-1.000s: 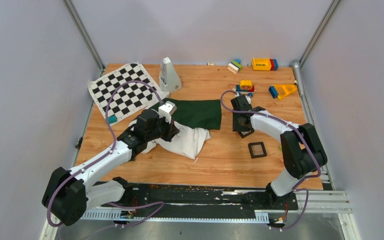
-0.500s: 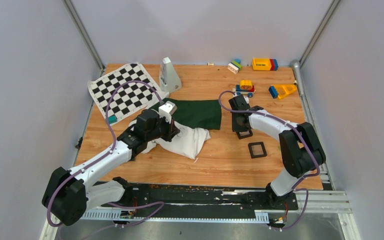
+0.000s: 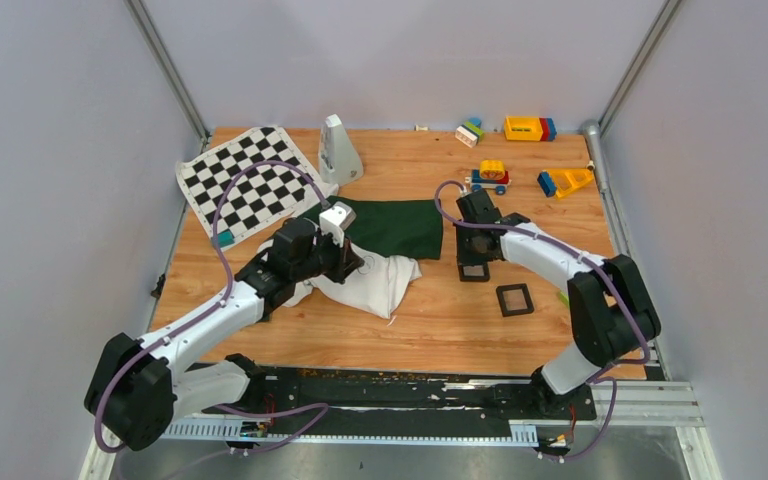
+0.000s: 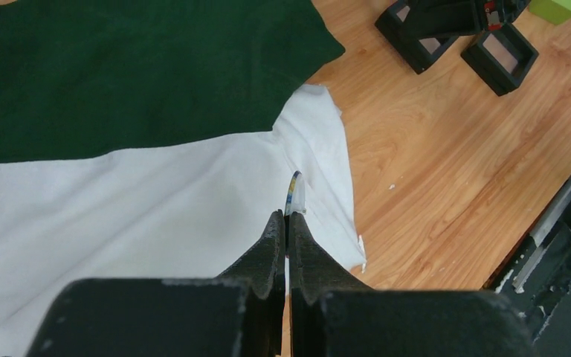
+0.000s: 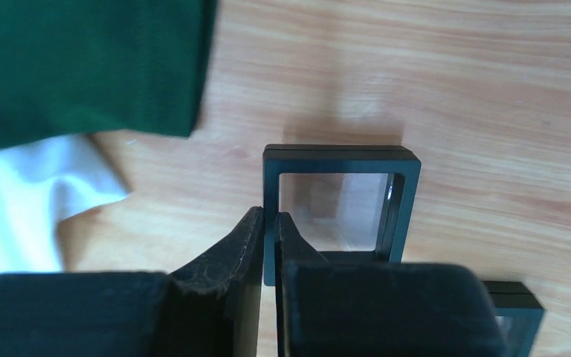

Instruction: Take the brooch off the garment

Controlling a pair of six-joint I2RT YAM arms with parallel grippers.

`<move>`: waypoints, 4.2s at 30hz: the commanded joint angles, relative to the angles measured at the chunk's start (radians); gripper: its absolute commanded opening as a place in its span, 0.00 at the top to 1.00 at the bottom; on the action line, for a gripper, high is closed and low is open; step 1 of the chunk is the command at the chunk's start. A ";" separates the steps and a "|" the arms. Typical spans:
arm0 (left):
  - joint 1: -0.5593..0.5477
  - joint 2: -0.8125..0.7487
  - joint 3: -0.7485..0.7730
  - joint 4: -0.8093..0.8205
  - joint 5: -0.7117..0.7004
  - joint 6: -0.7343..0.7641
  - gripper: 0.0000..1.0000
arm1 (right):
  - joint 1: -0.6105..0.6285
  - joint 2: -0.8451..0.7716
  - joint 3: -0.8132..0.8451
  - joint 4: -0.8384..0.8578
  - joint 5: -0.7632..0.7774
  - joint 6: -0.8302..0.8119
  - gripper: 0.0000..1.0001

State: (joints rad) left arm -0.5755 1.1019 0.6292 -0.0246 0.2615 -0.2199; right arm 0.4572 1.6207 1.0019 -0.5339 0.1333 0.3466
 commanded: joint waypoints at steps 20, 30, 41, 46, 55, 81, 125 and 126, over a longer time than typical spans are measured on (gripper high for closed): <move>-0.039 0.264 -0.058 0.556 0.404 -0.266 1.00 | 0.008 -0.346 -0.291 0.411 -0.712 0.210 1.00; 0.009 0.390 0.031 0.272 0.246 -0.236 1.00 | 0.007 -0.368 -0.321 0.463 -0.651 0.287 1.00; 0.078 0.324 -0.006 0.311 0.376 -0.244 0.36 | 0.008 -0.394 -0.361 0.607 -0.716 0.348 1.00; 0.084 0.251 -0.065 0.461 0.492 -0.322 0.38 | 0.008 -0.401 -0.398 0.741 -0.782 0.429 1.00; 0.085 0.342 -0.126 0.932 0.681 -0.607 0.57 | 0.052 -0.400 -0.441 0.943 -0.846 0.516 1.00; 0.151 0.524 -0.172 1.395 0.760 -0.894 1.00 | 0.104 -0.467 -0.419 0.834 -0.706 0.481 1.00; 0.166 0.634 -0.157 1.513 0.792 -0.995 1.00 | 0.132 -0.445 -0.403 0.762 -0.690 0.302 1.00; 0.167 0.633 -0.157 1.513 0.792 -0.995 1.00 | 0.118 -0.456 -0.417 0.768 -0.702 0.307 1.00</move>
State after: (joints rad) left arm -0.4202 1.7206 0.4591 1.4330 1.0462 -1.2118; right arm 0.6239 1.2304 0.6239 0.2214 -0.5606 0.6674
